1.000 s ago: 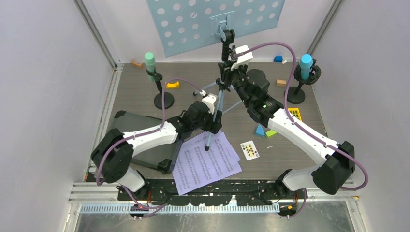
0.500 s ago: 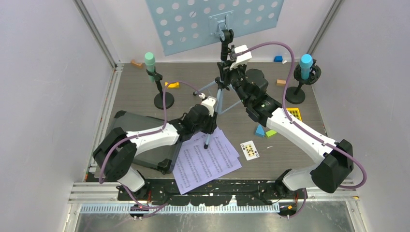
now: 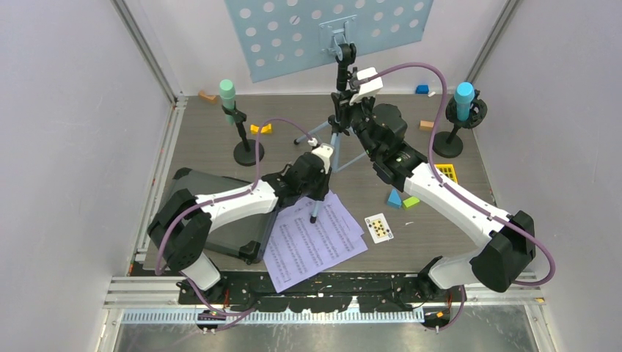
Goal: Pack up the instrument practice props
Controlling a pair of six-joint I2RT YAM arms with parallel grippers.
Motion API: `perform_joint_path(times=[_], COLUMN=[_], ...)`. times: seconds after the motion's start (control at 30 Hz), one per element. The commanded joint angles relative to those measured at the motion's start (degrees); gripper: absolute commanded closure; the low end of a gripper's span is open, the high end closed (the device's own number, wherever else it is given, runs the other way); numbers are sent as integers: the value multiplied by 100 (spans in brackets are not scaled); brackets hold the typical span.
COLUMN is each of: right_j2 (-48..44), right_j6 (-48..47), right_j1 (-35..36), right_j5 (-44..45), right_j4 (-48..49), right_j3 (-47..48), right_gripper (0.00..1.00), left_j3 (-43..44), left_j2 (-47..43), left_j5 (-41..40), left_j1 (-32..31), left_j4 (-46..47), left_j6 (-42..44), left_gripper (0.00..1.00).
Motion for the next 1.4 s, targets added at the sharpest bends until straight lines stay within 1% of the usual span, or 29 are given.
perform_joint_path(times=[0.0, 0.2, 0.4, 0.7, 0.87, 0.93, 1.1, 1.37], right_j2=[-166, -269, -334, -454, -552, -597, -676, -753], right_j6=[31, 188, 208, 354, 388, 426, 449, 787], right_j1=[64, 68, 71, 87, 133, 136, 161, 179], right_j5=[-101, -220, -230, -439, -515, -546, -624, -713], right_j4=[341, 135, 32, -48, -109, -59, 215, 304], right_j3=[191, 259, 338, 283, 122, 23, -210, -220], right_gripper=[100, 100, 100, 100, 100, 100, 100, 100], left_j3=[458, 929, 1486, 1628, 1936, 2026, 2309, 2444], left_j2=[-431, -419, -410, -145, 32, 59, 121, 12], left_j5=[-226, -433, -386, -433, -377, -348, -347, -325], left_j1=[15, 17, 17, 15, 17, 15, 17, 16], left_j4=[597, 585, 415, 600, 600, 761, 822, 1025], left_j6=[211, 442, 486, 539, 479, 457, 511, 416], left_gripper=[100, 100, 100, 100, 100, 100, 100, 100])
